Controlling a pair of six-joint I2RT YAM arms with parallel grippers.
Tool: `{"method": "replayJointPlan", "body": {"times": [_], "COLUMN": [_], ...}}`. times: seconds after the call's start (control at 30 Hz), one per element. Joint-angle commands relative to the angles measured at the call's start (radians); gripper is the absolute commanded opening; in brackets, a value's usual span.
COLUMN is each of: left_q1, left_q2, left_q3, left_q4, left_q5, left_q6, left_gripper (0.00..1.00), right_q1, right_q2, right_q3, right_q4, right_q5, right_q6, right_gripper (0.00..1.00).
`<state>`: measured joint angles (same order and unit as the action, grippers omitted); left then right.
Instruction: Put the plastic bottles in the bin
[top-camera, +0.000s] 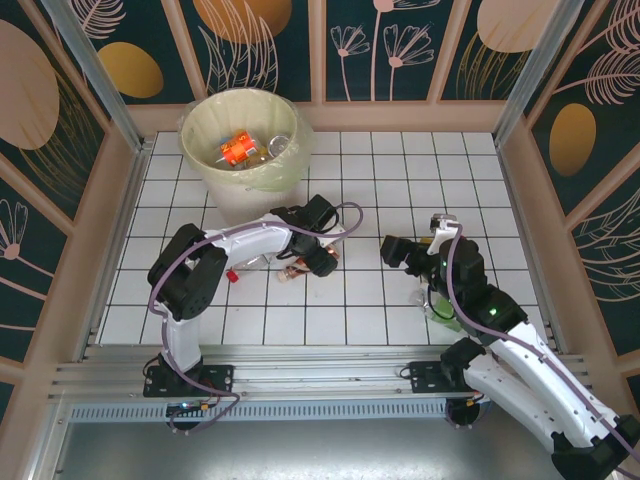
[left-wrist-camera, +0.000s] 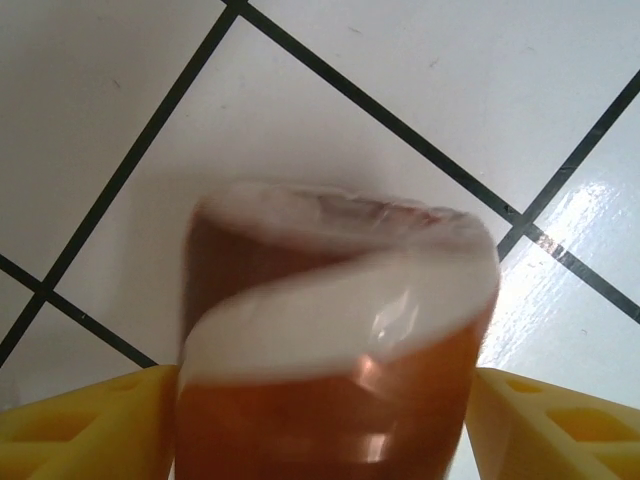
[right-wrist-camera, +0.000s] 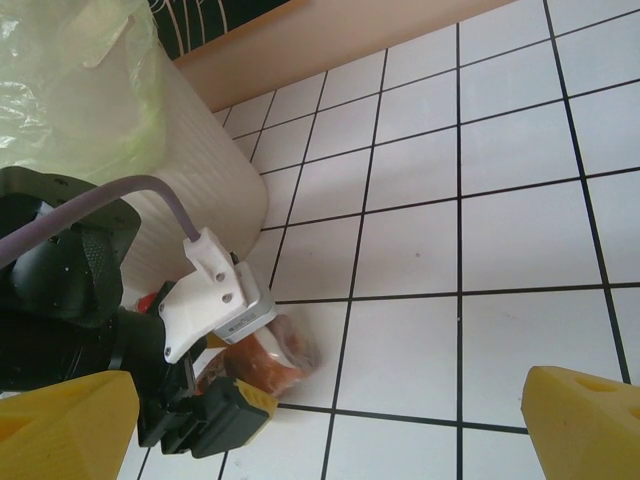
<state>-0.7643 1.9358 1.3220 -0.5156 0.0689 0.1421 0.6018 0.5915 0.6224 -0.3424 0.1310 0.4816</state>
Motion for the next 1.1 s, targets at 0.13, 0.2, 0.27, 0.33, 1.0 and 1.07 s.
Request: {"method": "replayJointPlan", "body": {"times": [0.13,0.2,0.27,0.33,1.0,1.07], "left_q1": [0.0,0.0,0.0,0.0,-0.017,-0.017], "left_q2": [0.005,0.0,-0.007,-0.014,-0.134,-0.138], "left_q3": [-0.007,-0.014,-0.022,-0.031,0.079,0.131], "left_q4": [0.006,0.005,0.006,0.01,0.147,0.153], "left_q5": [0.013,0.022,0.025,0.019,0.31,0.342], "left_q6": [-0.024,-0.041,-0.055,-0.065,-0.27,-0.304], "left_gripper": [0.73,0.72,0.71,0.71,0.54,0.54], "right_q1": [-0.005,-0.005,-0.004,-0.005,-0.004,-0.005], "right_q2": [-0.015,-0.014,-0.015,-0.017,-0.112,-0.127], "right_q3": [-0.02,-0.021,-0.023,-0.023,-0.053,-0.047], "right_q4": [0.002,0.002,0.002,0.0,0.014,0.002], "right_q5": [0.01,0.008,0.008,0.01,0.081,0.121], "right_q6": [0.012,0.012,0.012,0.01,0.027,0.028], "right_gripper": [0.99,0.99,0.99,0.99,0.98,0.98]}}
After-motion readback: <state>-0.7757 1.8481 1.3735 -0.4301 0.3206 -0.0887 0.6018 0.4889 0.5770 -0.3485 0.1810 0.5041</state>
